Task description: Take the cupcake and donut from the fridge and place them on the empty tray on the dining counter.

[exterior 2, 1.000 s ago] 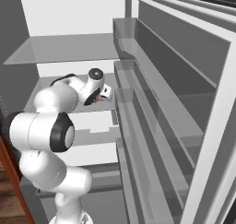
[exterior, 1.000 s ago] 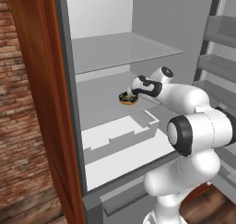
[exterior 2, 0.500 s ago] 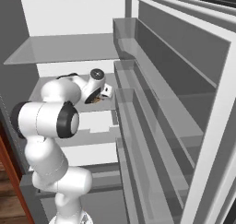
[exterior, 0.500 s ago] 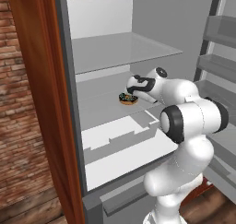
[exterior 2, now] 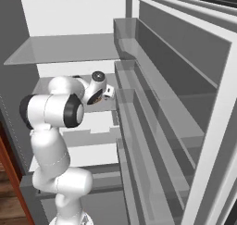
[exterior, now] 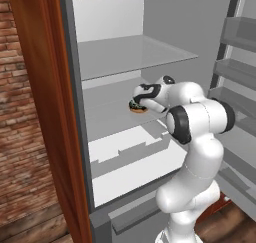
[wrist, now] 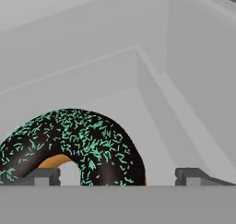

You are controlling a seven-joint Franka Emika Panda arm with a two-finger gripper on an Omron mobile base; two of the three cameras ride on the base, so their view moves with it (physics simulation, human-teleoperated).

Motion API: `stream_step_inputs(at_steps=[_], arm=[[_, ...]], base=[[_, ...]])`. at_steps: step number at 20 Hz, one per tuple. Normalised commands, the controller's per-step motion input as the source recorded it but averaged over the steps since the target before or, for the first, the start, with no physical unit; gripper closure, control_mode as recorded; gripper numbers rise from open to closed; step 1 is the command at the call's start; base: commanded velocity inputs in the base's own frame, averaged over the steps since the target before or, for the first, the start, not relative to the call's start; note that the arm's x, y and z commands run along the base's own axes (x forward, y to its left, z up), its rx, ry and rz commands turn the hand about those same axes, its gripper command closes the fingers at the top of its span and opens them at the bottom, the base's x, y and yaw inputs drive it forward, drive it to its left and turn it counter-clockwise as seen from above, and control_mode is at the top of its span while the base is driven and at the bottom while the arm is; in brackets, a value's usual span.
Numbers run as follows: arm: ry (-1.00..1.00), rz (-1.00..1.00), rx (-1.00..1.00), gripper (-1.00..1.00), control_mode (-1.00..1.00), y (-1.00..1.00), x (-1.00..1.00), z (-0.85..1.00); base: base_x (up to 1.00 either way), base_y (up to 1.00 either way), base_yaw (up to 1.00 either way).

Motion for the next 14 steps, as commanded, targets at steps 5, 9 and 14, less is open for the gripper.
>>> stream_step_inputs(at_steps=[5, 9, 14], arm=[[-0.03, 0.0, -0.08, 1.0, -1.0, 0.0, 0.24, -0.5], [0.02, 0.0, -0.05, 1.0, -1.0, -0.06, -0.02, -0.57], [0.1, 0.0, -0.01, 1.0, -1.0, -0.08, -0.2, -0.62]], base=[[0.0, 0.0, 0.0], [0.0, 0.0, 0.0], [0.0, 0.0, 0.0]])
